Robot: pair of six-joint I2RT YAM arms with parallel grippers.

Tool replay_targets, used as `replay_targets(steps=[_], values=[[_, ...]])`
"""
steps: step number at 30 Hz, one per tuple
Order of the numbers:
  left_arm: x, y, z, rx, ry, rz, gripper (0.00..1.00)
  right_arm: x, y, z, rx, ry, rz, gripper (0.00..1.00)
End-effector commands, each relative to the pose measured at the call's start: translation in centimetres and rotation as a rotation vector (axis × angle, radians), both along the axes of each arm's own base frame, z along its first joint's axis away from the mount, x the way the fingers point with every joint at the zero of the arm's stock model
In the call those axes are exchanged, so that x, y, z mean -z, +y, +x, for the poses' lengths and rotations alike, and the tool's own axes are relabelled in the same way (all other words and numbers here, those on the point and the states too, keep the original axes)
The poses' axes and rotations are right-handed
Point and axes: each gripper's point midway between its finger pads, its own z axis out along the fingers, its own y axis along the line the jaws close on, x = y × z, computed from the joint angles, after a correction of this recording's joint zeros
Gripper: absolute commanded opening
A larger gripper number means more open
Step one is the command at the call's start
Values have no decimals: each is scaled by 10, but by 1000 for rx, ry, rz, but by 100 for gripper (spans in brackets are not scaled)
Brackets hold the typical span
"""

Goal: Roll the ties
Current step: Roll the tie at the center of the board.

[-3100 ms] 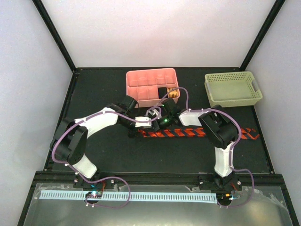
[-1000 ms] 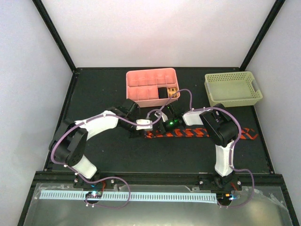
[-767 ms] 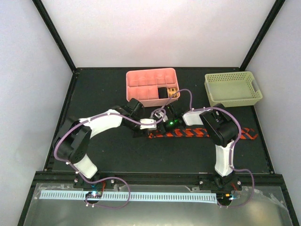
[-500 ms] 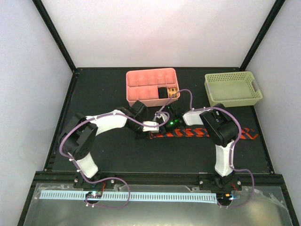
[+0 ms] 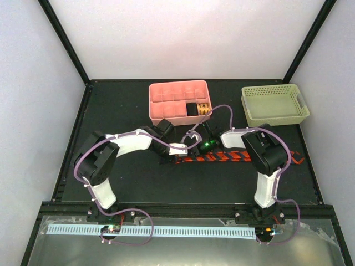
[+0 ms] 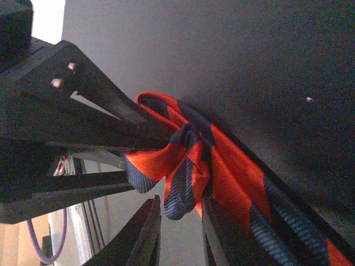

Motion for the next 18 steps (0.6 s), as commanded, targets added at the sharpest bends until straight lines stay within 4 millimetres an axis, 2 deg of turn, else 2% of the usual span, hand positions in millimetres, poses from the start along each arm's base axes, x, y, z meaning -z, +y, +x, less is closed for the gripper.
replay_targets(steps=[1,7,11,15,17,18], values=[[3,-2,5,-9,1,23,29,-10,5,5,6,-15,37,30],[2,-3,6,-11,-1,17,30,8,11,2,-19,7,-15,32],[3,-2,5,-11,1,22,31,13,14,0,-26,12,-27,29],[1,-1,6,-25,-4,21,37,20,10,2,-19,2,-69,9],[-3,3,8,-40,-10,12,49,26,6,1,-19,5,-96,2],[-5,6,8,-48,-18,6,55,28,4,0,-19,6,-105,2]])
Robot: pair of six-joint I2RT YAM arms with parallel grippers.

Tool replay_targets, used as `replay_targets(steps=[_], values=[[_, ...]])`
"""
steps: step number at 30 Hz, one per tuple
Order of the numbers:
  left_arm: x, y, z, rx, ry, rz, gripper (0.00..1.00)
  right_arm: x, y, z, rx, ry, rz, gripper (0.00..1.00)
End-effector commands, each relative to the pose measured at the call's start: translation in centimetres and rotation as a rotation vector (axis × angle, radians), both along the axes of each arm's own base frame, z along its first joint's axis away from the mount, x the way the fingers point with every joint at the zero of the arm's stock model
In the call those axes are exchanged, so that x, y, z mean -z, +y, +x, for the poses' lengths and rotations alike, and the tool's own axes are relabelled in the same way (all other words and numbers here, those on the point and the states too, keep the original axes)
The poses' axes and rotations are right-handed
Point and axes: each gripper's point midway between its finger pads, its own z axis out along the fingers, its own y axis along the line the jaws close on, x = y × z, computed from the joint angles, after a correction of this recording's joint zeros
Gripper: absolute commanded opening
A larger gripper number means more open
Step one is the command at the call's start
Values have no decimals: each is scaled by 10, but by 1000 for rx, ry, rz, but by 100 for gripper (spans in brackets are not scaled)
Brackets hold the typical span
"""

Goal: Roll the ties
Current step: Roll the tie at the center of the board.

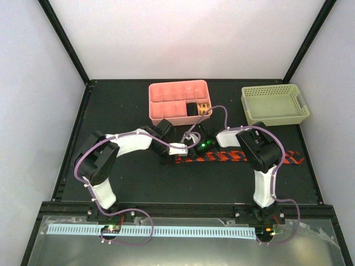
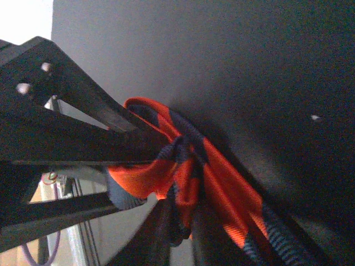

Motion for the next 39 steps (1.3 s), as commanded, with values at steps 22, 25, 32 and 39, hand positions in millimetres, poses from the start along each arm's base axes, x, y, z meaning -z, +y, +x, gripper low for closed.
replay_targets(steps=[22,25,32,39], values=[[9,5,17,-16,-74,67,83,0,-3,-3,-11,-10,-12,2],[12,10,17,-22,-79,89,65,-3,-2,-3,-14,-8,-3,8],[9,15,12,-16,-94,76,38,-11,-3,0,-5,-8,6,17],[7,12,7,8,-76,54,32,-12,-1,5,10,-4,10,26]])
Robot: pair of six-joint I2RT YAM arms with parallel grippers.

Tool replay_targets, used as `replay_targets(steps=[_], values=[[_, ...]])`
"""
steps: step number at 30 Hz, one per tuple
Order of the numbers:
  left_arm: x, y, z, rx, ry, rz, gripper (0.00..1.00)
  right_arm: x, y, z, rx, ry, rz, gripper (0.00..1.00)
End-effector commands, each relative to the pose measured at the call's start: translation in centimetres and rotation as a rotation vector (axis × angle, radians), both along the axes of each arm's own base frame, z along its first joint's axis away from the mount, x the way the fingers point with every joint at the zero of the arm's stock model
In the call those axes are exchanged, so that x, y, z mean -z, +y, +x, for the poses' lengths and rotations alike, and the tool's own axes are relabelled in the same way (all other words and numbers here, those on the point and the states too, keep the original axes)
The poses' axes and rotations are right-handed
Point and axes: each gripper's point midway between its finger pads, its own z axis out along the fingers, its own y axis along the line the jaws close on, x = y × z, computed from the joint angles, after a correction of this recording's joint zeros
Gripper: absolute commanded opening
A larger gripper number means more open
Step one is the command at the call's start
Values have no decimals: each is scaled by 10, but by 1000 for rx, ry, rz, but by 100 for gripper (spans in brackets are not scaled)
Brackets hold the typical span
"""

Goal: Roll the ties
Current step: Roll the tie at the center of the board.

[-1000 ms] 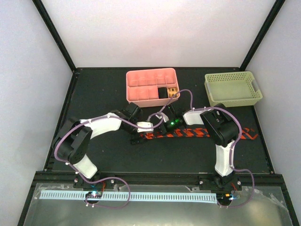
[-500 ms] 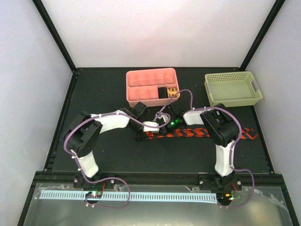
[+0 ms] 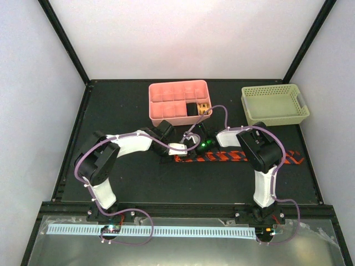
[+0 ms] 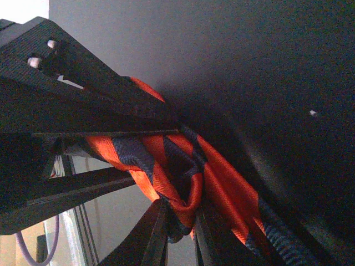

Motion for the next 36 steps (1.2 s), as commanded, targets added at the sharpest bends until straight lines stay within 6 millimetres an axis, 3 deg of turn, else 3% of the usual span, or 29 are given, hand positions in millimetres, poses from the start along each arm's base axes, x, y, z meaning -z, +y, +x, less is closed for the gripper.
replay_targets(steps=[1,3,6,10,12,17,20,24,28,31,36], values=[[0,5,-5,15,3,11,32,-11,-1,7,20,-9,10,29],[1,5,-6,13,8,17,34,-15,0,10,32,-7,25,29],[4,7,-7,10,13,21,37,-18,1,11,37,-3,38,23],[3,8,-8,6,8,19,41,-10,-2,11,31,-8,9,2],[-1,9,-8,-1,14,1,44,-1,-6,8,27,-9,-25,2],[-20,18,2,-43,11,-80,64,15,-14,1,12,7,-74,2],[-20,29,5,-43,-15,-73,67,20,-17,0,6,1,-100,2],[-17,32,-3,-21,-8,-74,63,26,-20,0,6,-5,-121,2],[-24,24,-11,0,25,-123,49,29,-21,0,10,-3,-128,2],[-36,16,-10,1,27,-163,42,29,-20,0,9,6,-126,2],[-59,-7,-16,36,23,-232,38,31,-20,-1,7,13,-122,2]])
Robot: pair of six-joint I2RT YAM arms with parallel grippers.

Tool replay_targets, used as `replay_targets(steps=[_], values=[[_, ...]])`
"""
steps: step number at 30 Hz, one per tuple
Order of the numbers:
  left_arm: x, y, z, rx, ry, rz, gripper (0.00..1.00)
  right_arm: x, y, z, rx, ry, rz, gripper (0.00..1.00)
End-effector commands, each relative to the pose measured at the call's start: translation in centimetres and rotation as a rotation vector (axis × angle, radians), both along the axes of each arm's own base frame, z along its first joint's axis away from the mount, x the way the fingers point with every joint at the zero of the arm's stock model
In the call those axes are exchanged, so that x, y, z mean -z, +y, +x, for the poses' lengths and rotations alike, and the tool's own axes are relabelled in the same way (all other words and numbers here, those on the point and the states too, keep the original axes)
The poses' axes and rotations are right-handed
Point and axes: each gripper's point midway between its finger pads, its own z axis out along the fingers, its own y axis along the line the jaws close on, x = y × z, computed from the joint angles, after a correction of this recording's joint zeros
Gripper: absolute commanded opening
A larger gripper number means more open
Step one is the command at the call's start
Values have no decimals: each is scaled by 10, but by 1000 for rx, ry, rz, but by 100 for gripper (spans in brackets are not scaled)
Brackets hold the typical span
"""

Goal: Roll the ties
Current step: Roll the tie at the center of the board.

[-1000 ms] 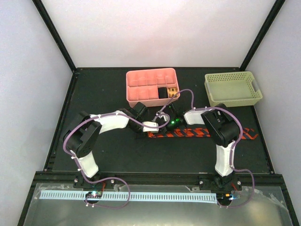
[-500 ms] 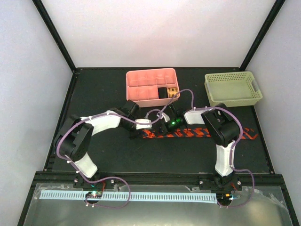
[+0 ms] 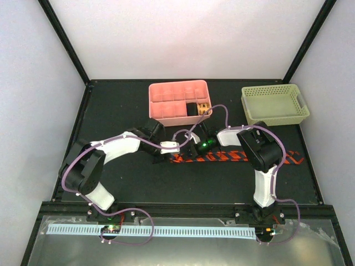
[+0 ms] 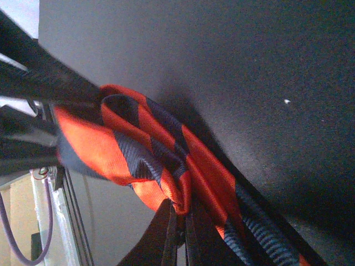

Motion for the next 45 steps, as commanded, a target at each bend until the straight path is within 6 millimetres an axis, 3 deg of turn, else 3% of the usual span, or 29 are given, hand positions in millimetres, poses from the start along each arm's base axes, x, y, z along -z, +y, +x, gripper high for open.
replay_targets(steps=[1,8,15,23,30,36,41,45], values=[[-35,-33,-5,55,-7,-109,38,24,-10,-3,14,27,-85,2],[-29,-60,6,58,16,-74,36,20,-7,-6,5,48,-54,2],[-10,-72,12,63,2,5,32,6,-4,-3,22,72,34,2],[10,-63,14,55,13,109,28,-9,-7,-3,39,87,101,8],[25,-49,4,55,32,156,27,-27,-10,-4,49,104,187,15],[24,-50,5,55,29,153,26,-35,-19,5,91,84,213,22],[22,-50,6,53,26,150,26,-44,-13,10,123,71,250,23],[22,-50,7,50,27,149,26,-40,-4,6,103,84,238,23]])
